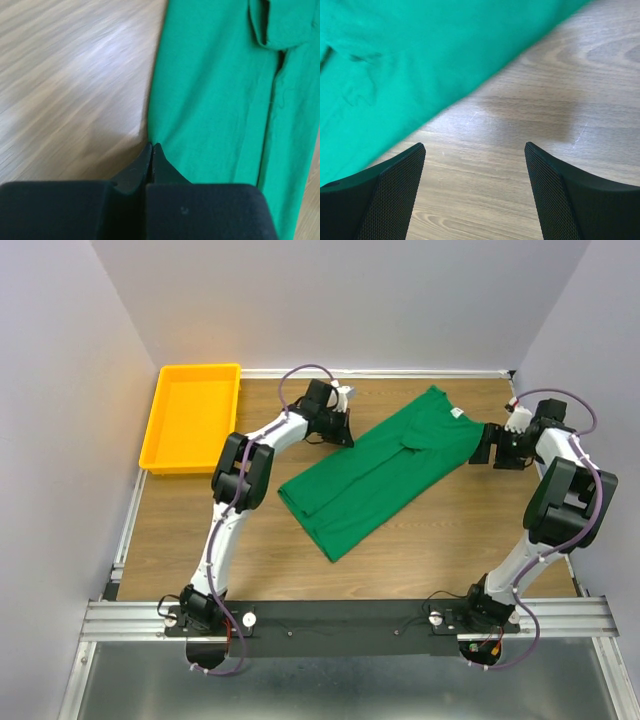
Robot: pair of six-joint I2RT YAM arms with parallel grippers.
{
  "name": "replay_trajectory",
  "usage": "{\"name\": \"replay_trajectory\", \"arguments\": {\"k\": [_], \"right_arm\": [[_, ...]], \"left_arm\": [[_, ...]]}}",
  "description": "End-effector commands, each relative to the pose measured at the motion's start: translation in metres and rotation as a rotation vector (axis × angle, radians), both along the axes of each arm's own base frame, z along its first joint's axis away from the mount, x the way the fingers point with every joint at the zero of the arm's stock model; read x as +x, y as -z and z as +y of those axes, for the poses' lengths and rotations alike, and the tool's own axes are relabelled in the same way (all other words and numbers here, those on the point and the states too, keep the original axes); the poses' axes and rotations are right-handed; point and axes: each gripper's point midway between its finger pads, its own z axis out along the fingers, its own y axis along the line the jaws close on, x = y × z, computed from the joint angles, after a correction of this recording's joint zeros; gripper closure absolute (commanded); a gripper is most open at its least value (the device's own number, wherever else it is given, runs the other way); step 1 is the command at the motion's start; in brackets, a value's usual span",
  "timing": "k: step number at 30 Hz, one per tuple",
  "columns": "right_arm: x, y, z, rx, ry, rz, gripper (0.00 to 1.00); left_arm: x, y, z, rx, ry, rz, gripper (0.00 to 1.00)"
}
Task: Fold and stack the t-shirts
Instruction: Fold the tshirt
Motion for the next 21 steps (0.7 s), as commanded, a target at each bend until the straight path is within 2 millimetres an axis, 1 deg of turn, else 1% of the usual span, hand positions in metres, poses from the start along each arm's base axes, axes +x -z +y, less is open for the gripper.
{"name": "replay_trajectory", "arguments": {"k": [1, 2, 3, 4, 5, 6, 7, 8, 9, 10, 11, 12, 13, 14, 15, 16, 17, 18, 19, 20, 21], "right_arm": [[-0.008, -0.006, 0.005, 0.008, -0.020, -0.017, 0.12], [-0.009, -0.005, 0.006, 0.010, -0.021, -0.015, 0.12], [-0.010, -0.004, 0.007, 0.015, -0.024, -0.014, 0.12], [-0.010, -0.004, 0.008, 0.019, -0.025, -0.013, 0.12], [-0.011, -0.003, 0.008, 0.021, -0.028, -0.013, 0.12], [-0.011, -0.003, 0.011, 0.033, -0.035, -0.014, 0.12], [-0.011, -0.003, 0.013, 0.038, -0.040, -0.015, 0.12], [-0.011, -0.003, 0.016, 0.046, -0.048, -0.015, 0.12], [-0.011, -0.004, 0.022, 0.061, -0.066, -0.019, 0.12], [-0.012, -0.001, 0.032, 0.069, -0.097, -0.012, 0.12], [-0.013, 0.002, 0.041, 0.085, -0.119, -0.003, 0.12], [-0.013, 0.002, 0.063, 0.114, -0.172, 0.001, 0.12], [-0.015, 0.004, 0.076, 0.141, -0.197, 0.012, 0.12], [-0.015, 0.006, 0.090, 0.174, -0.218, 0.023, 0.12], [-0.016, 0.010, 0.114, 0.247, -0.242, 0.057, 0.13], [-0.016, 0.012, 0.127, 0.286, -0.252, 0.078, 0.13], [-0.009, 0.010, 0.137, 0.311, -0.263, 0.074, 0.14], [-0.004, 0.010, 0.148, 0.337, -0.270, 0.080, 0.14], [0.002, 0.019, 0.167, 0.369, -0.265, 0.111, 0.15], [0.015, 0.014, 0.176, 0.375, -0.271, 0.089, 0.16], [0.023, 0.016, 0.184, 0.379, -0.251, 0.098, 0.16]], "left_arm": [[0.009, 0.012, 0.065, 0.124, -0.179, 0.036, 1.00], [0.011, 0.013, 0.081, 0.130, -0.215, 0.045, 1.00], [0.002, 0.014, 0.094, 0.146, -0.236, 0.058, 1.00], [-0.001, 0.015, 0.104, 0.149, -0.251, 0.066, 1.00], [-0.003, 0.016, 0.120, 0.161, -0.285, 0.077, 1.00], [-0.016, 0.017, 0.132, 0.174, -0.305, 0.094, 1.00], [-0.022, 0.017, 0.141, 0.178, -0.322, 0.104, 1.00], [-0.023, 0.006, 0.154, 0.172, -0.368, 0.099, 1.00], [-0.030, 0.005, 0.159, 0.169, -0.379, 0.109, 1.00], [-0.047, 0.018, 0.167, 0.181, -0.390, 0.146, 1.00], [-0.051, 0.006, 0.173, 0.175, -0.421, 0.136, 1.00], [-0.056, 0.004, 0.177, 0.174, -0.431, 0.138, 0.97], [-0.066, 0.007, 0.179, 0.172, -0.434, 0.145, 0.89], [-0.067, -0.001, 0.180, 0.161, -0.442, 0.123, 0.78], [-0.065, -0.022, 0.181, 0.133, -0.458, 0.067, 0.61], [-0.063, -0.036, 0.182, 0.118, -0.468, 0.031, 0.52], [-0.059, -0.052, 0.182, 0.100, -0.476, -0.009, 0.47], [-0.055, -0.083, 0.184, 0.075, -0.496, -0.083, 0.41], [-0.049, -0.104, 0.185, 0.053, -0.508, -0.135, 0.40], [-0.044, -0.121, 0.190, 0.057, -0.542, -0.183, 0.39], [-0.043, -0.151, 0.195, 0.038, -0.567, -0.253, 0.36]]}}
